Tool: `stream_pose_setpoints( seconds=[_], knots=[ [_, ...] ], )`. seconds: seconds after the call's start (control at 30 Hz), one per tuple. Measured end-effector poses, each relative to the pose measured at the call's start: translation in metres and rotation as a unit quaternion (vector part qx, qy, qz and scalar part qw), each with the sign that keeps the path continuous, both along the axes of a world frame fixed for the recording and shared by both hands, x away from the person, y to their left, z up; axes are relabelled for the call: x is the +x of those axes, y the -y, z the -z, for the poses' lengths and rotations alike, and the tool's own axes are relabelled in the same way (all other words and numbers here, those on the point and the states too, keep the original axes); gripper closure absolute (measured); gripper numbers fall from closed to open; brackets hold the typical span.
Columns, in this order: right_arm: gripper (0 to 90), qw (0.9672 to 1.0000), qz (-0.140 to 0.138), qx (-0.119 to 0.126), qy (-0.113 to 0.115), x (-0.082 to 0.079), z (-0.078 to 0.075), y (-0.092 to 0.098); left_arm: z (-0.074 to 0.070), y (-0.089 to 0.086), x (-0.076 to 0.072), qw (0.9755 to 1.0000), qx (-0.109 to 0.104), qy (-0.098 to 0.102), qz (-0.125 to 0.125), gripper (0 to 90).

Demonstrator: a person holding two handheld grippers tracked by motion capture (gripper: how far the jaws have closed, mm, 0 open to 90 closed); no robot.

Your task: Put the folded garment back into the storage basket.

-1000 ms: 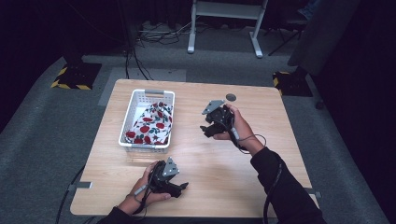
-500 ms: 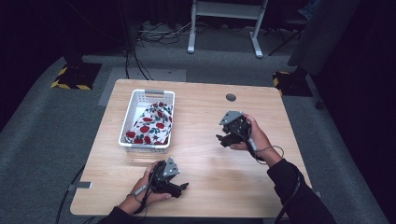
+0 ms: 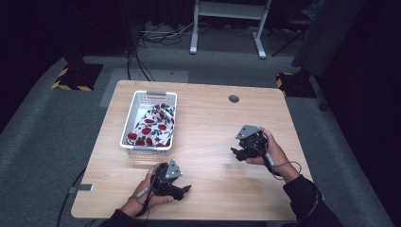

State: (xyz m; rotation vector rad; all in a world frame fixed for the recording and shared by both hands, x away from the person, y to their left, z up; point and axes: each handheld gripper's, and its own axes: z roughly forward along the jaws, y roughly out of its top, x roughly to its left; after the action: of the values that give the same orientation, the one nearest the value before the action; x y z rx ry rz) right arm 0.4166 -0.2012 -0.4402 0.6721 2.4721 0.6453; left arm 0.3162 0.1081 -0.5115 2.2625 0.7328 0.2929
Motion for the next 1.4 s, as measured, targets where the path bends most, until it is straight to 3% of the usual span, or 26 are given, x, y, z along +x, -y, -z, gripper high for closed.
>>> stream_pose_setpoints(
  seconds=[0.3, 0.77, 1.2, 1.4],
  knots=[
    [20.0, 1.0, -0.002, -0.007, 0.0, -0.017, 0.01, 0.016, 0.0, 0.0, 0.0, 1.0, -0.002, -0.002, 0.001, 16.7],
    [19.1, 1.0, 0.003, 0.003, -0.008, -0.044, 0.03, 0.044, 0.0, 0.001, 0.0, 1.0, -0.002, -0.002, 0.001, 16.7],
    [18.7, 0.9989, 0.021, 0.039, -0.014, -0.064, 0.043, 0.071, 0.0, 0.001, 0.0, 1.0, -0.002, -0.002, 0.001, 16.7],
    [18.7, 0.9968, 0.039, 0.066, -0.023, -0.072, 0.05, 0.084, 0.0, 0.001, 0.0, 1.0, -0.002, -0.001, 0.0, 16.7]
  ],
)
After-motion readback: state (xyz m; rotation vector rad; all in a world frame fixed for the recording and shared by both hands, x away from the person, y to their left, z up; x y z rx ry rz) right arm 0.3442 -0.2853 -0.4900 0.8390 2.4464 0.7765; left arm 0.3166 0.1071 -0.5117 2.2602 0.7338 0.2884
